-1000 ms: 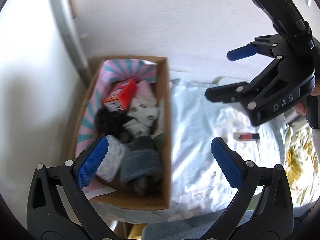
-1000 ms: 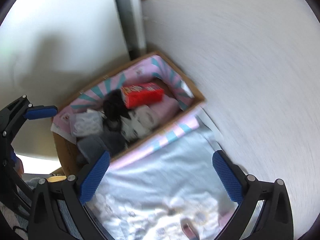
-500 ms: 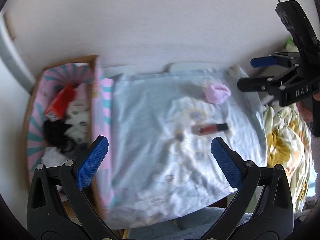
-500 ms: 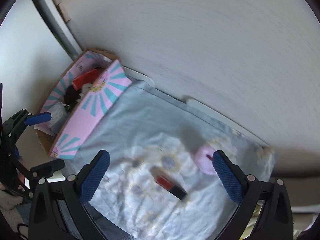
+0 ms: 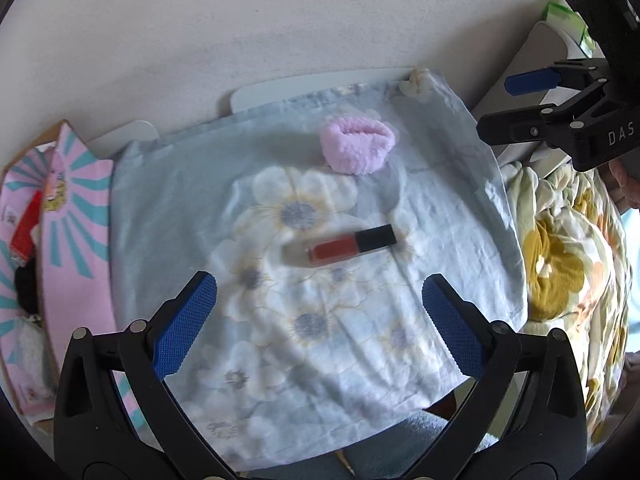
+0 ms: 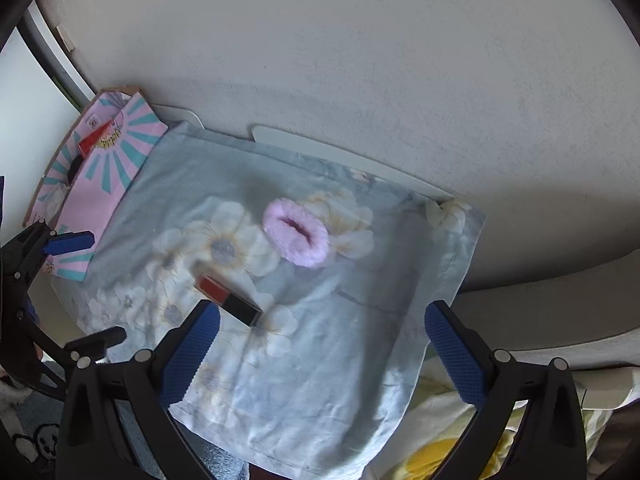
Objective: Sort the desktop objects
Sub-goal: 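Move both tools back over the lipstick and pink scrunchie on the cloth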
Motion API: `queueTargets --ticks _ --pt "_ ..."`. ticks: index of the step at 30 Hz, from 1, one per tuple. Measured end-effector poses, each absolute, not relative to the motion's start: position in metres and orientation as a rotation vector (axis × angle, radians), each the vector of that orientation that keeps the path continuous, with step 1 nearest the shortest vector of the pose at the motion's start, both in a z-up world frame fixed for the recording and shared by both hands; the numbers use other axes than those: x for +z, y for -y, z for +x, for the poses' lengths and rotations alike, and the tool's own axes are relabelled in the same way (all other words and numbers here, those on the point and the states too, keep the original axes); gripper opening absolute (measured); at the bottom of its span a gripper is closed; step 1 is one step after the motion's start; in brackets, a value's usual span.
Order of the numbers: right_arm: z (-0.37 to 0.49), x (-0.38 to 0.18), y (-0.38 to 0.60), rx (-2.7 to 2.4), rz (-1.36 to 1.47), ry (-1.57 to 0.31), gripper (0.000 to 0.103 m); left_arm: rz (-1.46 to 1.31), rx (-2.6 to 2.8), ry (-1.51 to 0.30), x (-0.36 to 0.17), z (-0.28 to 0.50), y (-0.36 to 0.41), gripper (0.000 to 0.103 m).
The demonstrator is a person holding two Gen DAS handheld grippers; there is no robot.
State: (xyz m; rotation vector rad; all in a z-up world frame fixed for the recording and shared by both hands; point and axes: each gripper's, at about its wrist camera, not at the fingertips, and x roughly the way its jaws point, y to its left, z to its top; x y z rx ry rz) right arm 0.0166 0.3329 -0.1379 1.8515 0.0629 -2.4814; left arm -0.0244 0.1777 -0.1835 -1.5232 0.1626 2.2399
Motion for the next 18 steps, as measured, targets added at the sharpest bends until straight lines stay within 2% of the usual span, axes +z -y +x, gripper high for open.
queueTargets --ticks 4,10,14,18 --pt "0.010 -0.153 -0.337 -2.414 1.825 -0.100 0.102 -1.495 2.238 -0.233 -0.203 -0.027 -0.196 0.102" --pt "-0.008 -0.184 -0.342 -2.297 1.792 -0.204 0.102 -1.362 2.187 -0.553 -0.225 -0.037 -0.217 0.097" --pt "-0.026 -0.213 -0.339 -2.231 1.767 -0.211 0.102 -1.313 2.124 -0.628 -0.240 -0.045 -0.224 0.093" --pt "-0.037 -0.235 -0.330 -2.208 1.703 -0.351 0.098 -1.230 2.073 -0.691 -0.251 -0.048 -0.233 0.090"
